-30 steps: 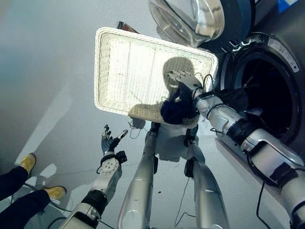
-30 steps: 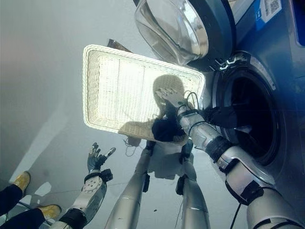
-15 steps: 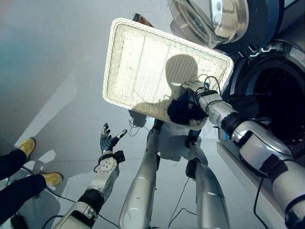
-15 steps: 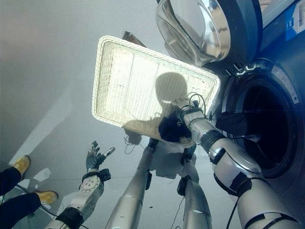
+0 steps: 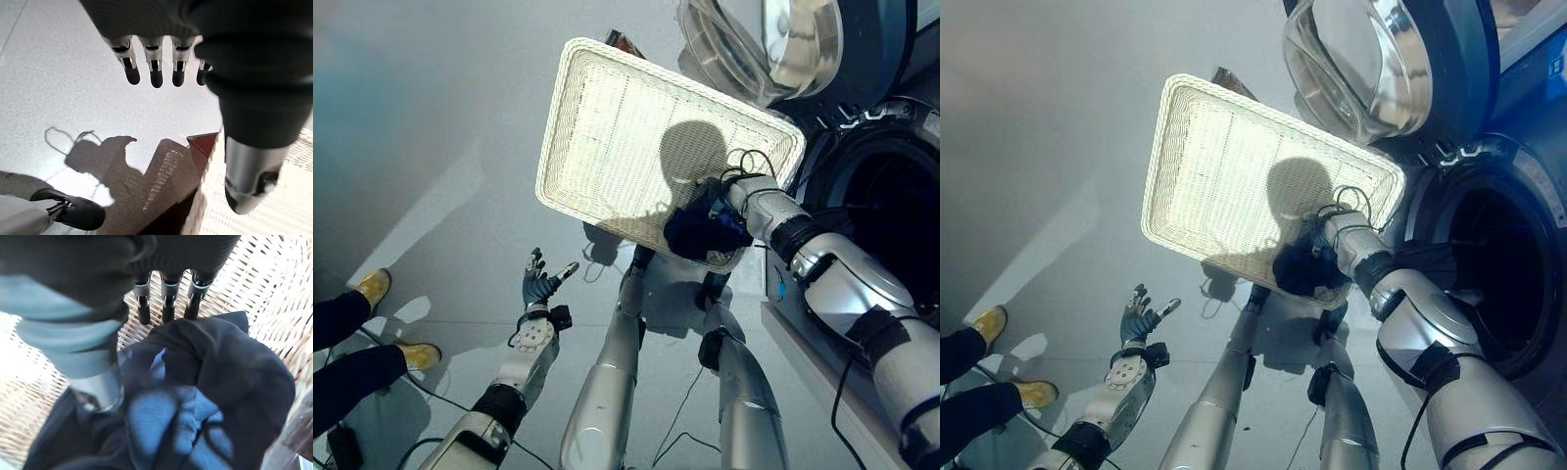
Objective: Put the clothes into the washing machine.
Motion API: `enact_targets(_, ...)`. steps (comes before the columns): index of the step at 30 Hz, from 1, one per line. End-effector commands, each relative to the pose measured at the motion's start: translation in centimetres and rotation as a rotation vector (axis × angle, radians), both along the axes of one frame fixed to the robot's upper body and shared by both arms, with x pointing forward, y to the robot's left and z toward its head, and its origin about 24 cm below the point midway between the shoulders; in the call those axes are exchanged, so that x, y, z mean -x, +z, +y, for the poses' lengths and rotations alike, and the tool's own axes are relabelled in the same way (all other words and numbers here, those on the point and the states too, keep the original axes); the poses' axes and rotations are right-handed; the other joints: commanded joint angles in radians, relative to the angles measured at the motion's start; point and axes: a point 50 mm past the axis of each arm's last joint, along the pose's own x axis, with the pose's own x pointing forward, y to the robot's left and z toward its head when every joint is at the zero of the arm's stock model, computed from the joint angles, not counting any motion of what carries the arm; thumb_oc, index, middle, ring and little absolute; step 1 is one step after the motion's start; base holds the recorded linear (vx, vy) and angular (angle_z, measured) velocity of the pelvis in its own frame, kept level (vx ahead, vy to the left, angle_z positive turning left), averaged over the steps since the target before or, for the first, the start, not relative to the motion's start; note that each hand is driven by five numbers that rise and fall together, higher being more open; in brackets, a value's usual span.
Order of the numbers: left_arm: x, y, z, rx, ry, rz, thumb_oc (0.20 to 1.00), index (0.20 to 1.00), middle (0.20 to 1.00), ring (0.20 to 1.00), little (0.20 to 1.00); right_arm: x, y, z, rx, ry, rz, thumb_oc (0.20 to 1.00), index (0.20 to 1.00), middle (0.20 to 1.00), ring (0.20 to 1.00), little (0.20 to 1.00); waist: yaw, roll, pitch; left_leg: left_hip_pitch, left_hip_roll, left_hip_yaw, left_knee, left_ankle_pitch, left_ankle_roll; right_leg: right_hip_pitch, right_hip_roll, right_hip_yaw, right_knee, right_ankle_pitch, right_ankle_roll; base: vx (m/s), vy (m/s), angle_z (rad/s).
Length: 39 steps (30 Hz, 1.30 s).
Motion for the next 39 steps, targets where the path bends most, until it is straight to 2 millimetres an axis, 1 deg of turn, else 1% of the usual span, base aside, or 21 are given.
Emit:
enact_targets(1,-0.6,1.0,0.4,-0.036,-0.003,-0.035,1.0,1.0,1.0,1.0,1.0,2.9,-9.0,-0.5,-0.103,-0.026,0.436,0.244,0.244,0.244,0.244,0.244,0.029,0.003,0.04,-0.016,-0.044,0.032,-0.037,0.047,0.035,0.045,-0.045,0.008,-0.09,0.123,0.097,0.0,0.0,0.0)
enact_targets(4,-0.7,1.1,0.4,-0.039,-0.002,-0.034,1.0,1.0,1.0,1.0,1.0,3.2,-9.4,-0.3,-0.137,-0.025,0.487,0.244,0.244,0.244,0.244,0.244,0.029,0.002,0.04,-0.016,-0.045,0.029,-0.036,0.047,0.035,0.045,-0.044,0.009,-0.09,0.123,0.095,0.0,-0.018,0.02)
enact_targets(5,-0.8,1.2,0.7,-0.044,0.001,-0.03,1.0,1.0,1.0,1.0,1.0,3.6,-9.9,0.0,-0.186,-0.023,0.552,0.272,0.272,0.272,0.272,0.272,0.03,-0.003,0.04,-0.014,-0.045,0.025,-0.033,0.045,0.034,0.048,-0.043,0.009,-0.089,0.121,0.094,0.0,-0.073,0.01)
enact_targets(6,-1.0,1.4,1.2,-0.052,0.005,-0.027,1.0,1.0,1.0,1.0,1.0,3.8,-10.0,0.5,-0.278,-0.012,0.583,1.0,1.0,1.0,1.0,1.0,0.031,-0.011,0.04,-0.015,-0.045,0.022,-0.031,0.045,0.033,0.051,-0.043,0.002,-0.09,0.122,0.095,0.0,-0.085,0.01)
enact_targets(10,-1.0,1.5,1.5,-0.06,0.007,-0.022,1.0,1.0,1.0,1.0,1.0,3.2,-8.7,1.5,-0.457,0.02,0.464,1.0,1.0,1.0,1.0,1.0,0.031,-0.021,0.04,-0.011,-0.042,0.024,-0.032,0.047,0.031,0.056,-0.042,-0.005,-0.092,0.126,0.096,0.0,-0.027,0.0)
enact_targets(12,-0.7,1.2,1.7,-0.061,0.011,-0.019,1.0,1.0,1.0,1.0,1.0,2.8,-7.3,2.0,-0.567,0.043,0.38,1.0,1.0,1.0,1.0,1.0,0.025,-0.026,0.04,-0.007,-0.038,0.029,-0.032,0.047,0.029,0.058,-0.04,-0.002,-0.092,0.127,0.097,0.0,0.0,0.0)
enact_targets(13,-0.7,1.1,1.7,-0.06,0.014,-0.018,1.0,1.0,1.0,1.0,1.0,2.7,-7.1,2.0,-0.58,0.041,0.374,1.0,1.0,1.0,1.0,1.0,0.023,-0.027,0.04,-0.006,-0.037,0.031,-0.033,0.047,0.028,0.059,-0.039,-0.001,-0.093,0.127,0.097,0.0,0.0,0.0)
enact_targets(15,-0.3,0.9,1.9,-0.055,0.028,-0.015,1.0,1.0,1.0,1.0,1.0,2.7,-5.9,2.2,-0.652,0.069,0.306,1.0,1.0,1.0,1.0,1.0,0.011,-0.034,0.04,-0.004,-0.03,0.04,-0.032,0.045,0.026,0.057,-0.036,0.007,-0.092,0.127,0.097,-0.01,0.048,-0.01)
enact_targets(19,-0.1,0.7,1.9,-0.046,0.049,-0.014,1.0,1.0,1.0,1.0,1.0,2.6,-4.7,1.9,-0.665,0.083,0.213,1.0,1.0,1.0,1.0,1.0,-0.006,-0.041,0.04,-0.001,-0.025,0.05,-0.034,0.044,0.023,0.055,-0.032,0.018,-0.095,0.129,0.097,-0.01,0.054,-0.04)
enact_targets(22,0.0,0.6,1.9,-0.041,0.058,-0.013,1.0,1.0,1.0,1.0,1.0,2.6,-4.3,1.7,-0.673,0.084,0.172,1.0,1.0,1.0,1.0,1.0,-0.013,-0.042,0.04,-0.001,-0.024,0.054,-0.034,0.043,0.024,0.053,-0.031,0.024,-0.093,0.129,0.096,-0.01,0.041,-0.03)
enact_targets(25,-0.1,0.6,1.6,-0.031,0.065,-0.017,1.0,1.0,1.0,1.0,1.0,2.3,-3.5,1.4,-0.663,0.07,0.073,1.0,1.0,1.0,1.0,1.0,-0.022,-0.04,0.04,-0.011,-0.024,0.058,-0.032,0.047,0.025,0.041,-0.03,0.028,-0.094,0.136,0.095,-0.01,0.062,-0.03)
enact_targets(29,0.1,0.2,1.1,-0.02,0.068,-0.017,1.0,1.0,1.0,1.0,1.0,2.2,-3.3,1.1,-0.694,0.046,0.0,1.0,1.0,1.0,1.0,1.0,-0.029,-0.033,0.04,-0.013,-0.024,0.064,-0.035,0.046,0.026,0.035,-0.032,0.032,-0.096,0.138,0.096,-0.01,0.038,-0.05)
enact_targets(33,0.2,0.0,0.8,-0.014,0.067,-0.014,1.0,1.0,1.0,1.0,1.0,2.3,-4.2,1.2,-0.75,0.002,0.044,1.0,1.0,1.0,1.0,1.0,-0.032,-0.027,0.04,-0.006,-0.024,0.07,-0.04,0.041,0.025,0.037,-0.034,0.034,-0.095,0.133,0.097,0.0,0.008,0.0)
enact_targets(37,0.0,0.1,0.7,-0.01,0.063,-0.017,1.0,1.0,1.0,1.0,1.0,2.3,-4.3,1.0,-0.711,-0.004,0.039,1.0,1.0,1.0,1.0,1.0,-0.033,-0.024,0.04,-0.004,-0.024,0.072,-0.042,0.042,0.025,0.039,-0.036,0.034,-0.096,0.134,0.098,0.0,0.0,0.0)
enact_targets(38,-0.1,0.2,0.6,-0.008,0.061,-0.024,1.0,1.0,1.0,1.0,1.0,2.2,-4.2,1.0,-0.681,0.0,0.027,1.0,1.0,1.0,1.0,1.0,-0.034,-0.023,0.04,-0.013,-0.026,0.072,-0.04,0.046,0.026,0.033,-0.037,0.033,-0.098,0.14,0.098,0.0,0.0,0.0)
enact_targets(39,0.1,0.1,0.5,-0.007,0.06,-0.02,1.0,1.0,1.0,1.0,1.0,2.3,-4.5,0.8,-0.65,0.0,0.027,1.0,1.0,1.0,1.0,1.0,-0.034,-0.022,0.04,-0.003,-0.027,0.074,-0.044,0.043,0.027,0.04,-0.037,0.034,-0.097,0.135,0.099,0.0,0.0,0.0)
